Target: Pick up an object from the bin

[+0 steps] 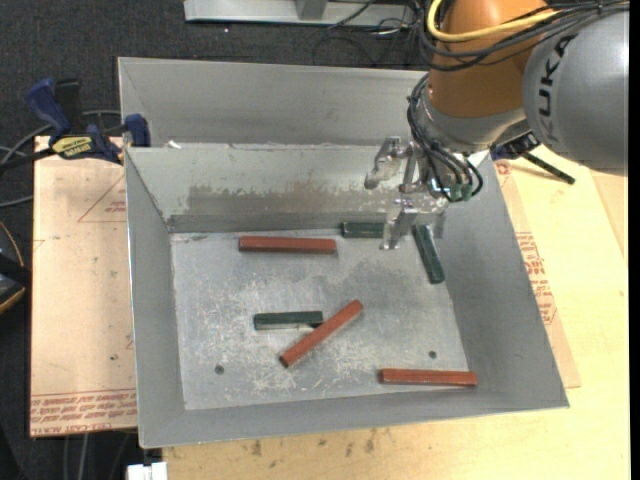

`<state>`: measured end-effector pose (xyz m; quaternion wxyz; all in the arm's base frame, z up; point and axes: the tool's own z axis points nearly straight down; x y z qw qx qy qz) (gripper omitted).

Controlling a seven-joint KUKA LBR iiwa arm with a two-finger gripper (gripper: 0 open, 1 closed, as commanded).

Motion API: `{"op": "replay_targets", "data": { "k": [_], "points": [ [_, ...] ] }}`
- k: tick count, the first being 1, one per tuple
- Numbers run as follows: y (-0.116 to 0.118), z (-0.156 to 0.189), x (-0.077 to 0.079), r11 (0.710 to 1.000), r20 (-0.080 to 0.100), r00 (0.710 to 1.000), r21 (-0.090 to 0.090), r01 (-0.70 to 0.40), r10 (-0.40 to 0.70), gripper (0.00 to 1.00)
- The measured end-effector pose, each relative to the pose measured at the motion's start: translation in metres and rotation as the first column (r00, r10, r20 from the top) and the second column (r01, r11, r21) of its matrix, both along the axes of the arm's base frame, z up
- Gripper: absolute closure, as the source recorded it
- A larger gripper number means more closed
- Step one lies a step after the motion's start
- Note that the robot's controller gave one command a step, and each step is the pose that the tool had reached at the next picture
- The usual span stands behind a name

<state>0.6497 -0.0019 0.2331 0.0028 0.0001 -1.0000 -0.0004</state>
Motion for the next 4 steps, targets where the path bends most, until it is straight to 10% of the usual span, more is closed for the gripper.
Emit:
{"op": "replay_targets", "data": {
  "k": [1,2,3,4],
  "points": [
    [0.0000,0.0049,0.0014,1.000,0.008,1.000,0.000,0.000,0.000,1.00],
    [0.0000,0.0049,0.0014,1.000,0.008,1.000,0.000,0.000,0.000,0.00],
    [0.0000,0.0049,0.0014,1.000,0.008,1.000,0.000,0.000,0.000,1.00],
    [0.0000,0.0049,0.0014,1.000,0.008,1.000,0.000,0.000,0.000,1.00]
  ]
}}
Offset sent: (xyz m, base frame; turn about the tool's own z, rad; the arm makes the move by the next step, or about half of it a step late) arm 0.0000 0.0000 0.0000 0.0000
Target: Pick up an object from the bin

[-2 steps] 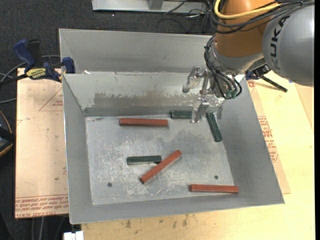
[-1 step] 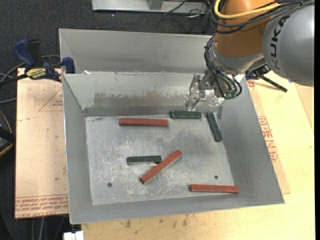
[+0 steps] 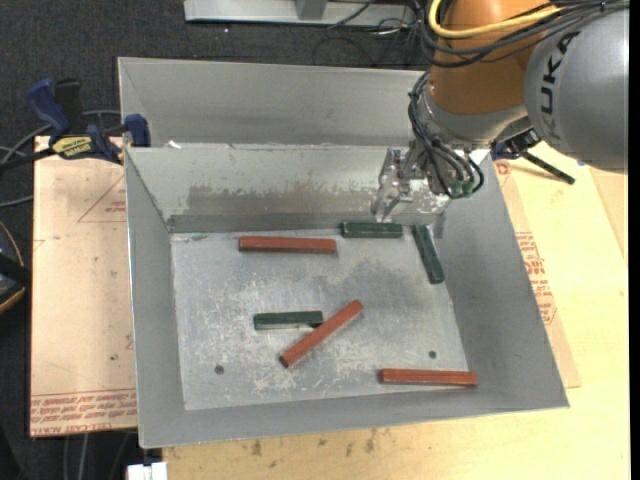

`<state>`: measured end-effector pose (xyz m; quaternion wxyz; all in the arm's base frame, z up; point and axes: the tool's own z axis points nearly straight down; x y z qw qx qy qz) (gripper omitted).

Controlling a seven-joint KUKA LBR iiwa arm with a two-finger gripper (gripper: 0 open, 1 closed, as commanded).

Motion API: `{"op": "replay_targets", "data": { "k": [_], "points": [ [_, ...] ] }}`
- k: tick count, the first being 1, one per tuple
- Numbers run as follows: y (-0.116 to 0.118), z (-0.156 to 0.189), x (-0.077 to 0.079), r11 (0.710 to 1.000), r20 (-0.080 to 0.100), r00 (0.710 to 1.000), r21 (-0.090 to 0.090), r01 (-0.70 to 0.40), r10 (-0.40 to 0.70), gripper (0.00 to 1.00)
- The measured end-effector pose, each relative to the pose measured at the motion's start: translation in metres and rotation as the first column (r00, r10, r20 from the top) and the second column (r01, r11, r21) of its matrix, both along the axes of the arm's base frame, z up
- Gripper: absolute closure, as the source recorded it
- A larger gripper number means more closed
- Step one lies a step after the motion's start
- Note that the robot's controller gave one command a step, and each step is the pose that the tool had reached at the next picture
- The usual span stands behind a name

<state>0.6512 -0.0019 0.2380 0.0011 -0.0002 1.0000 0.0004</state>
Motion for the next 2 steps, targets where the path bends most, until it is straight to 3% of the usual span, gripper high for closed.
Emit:
{"op": "replay_targets", "data": {
  "k": [1,2],
  "points": [
    [0.0109,-0.0972,-0.0212,0.998,-0.004,0.998,0.001,-0.059,0.059,0.00],
    [0.0108,-0.0955,-0.0201,0.998,-0.001,0.998,0.000,-0.059,0.059,0.00]
  ]
}}
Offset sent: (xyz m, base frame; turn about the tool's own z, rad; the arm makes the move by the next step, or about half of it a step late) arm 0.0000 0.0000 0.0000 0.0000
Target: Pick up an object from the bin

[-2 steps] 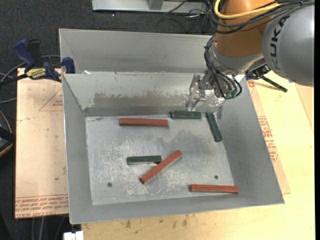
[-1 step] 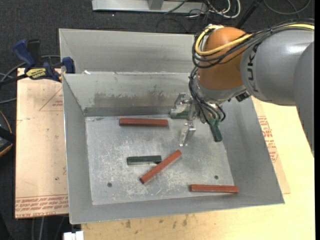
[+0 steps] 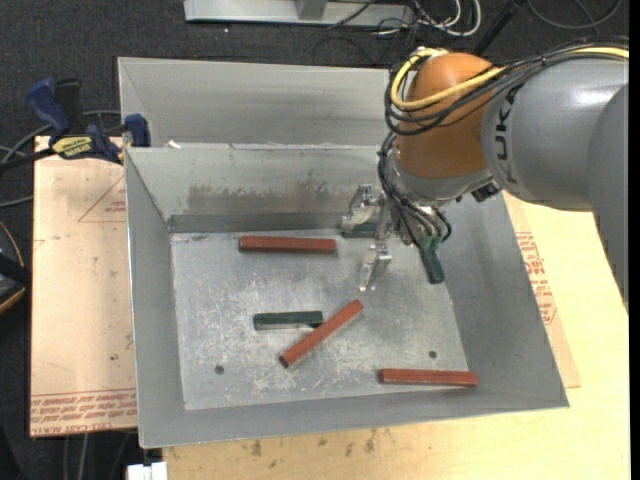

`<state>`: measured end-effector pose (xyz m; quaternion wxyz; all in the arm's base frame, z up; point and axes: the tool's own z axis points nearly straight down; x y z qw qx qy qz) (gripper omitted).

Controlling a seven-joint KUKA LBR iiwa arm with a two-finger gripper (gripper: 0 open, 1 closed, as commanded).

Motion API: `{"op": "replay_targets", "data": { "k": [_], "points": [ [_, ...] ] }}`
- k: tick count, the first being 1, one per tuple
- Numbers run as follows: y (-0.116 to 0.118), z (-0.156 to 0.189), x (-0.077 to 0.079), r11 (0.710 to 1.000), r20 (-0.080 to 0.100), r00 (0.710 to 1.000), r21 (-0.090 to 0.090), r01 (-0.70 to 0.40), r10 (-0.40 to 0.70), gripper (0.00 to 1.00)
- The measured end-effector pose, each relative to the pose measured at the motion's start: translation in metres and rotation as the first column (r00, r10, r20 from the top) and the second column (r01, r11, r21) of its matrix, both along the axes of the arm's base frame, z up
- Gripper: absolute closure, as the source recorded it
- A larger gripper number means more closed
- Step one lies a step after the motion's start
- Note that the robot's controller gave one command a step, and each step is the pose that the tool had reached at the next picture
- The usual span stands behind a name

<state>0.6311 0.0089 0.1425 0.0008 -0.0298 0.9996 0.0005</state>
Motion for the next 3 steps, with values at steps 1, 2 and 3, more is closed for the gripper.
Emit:
{"op": "replay_targets", "data": {
  "k": [1,2,3],
  "points": [
    [0.015,-0.052,-0.069,0.996,-0.002,0.996,0.000,-0.091,0.091,1.00],
    [0.015,-0.052,-0.069,0.996,-0.002,0.996,0.000,-0.091,0.091,1.00],
    [0.002,0.082,-0.088,0.995,0.001,0.995,-0.001,-0.101,0.101,1.00]
  ]
}}
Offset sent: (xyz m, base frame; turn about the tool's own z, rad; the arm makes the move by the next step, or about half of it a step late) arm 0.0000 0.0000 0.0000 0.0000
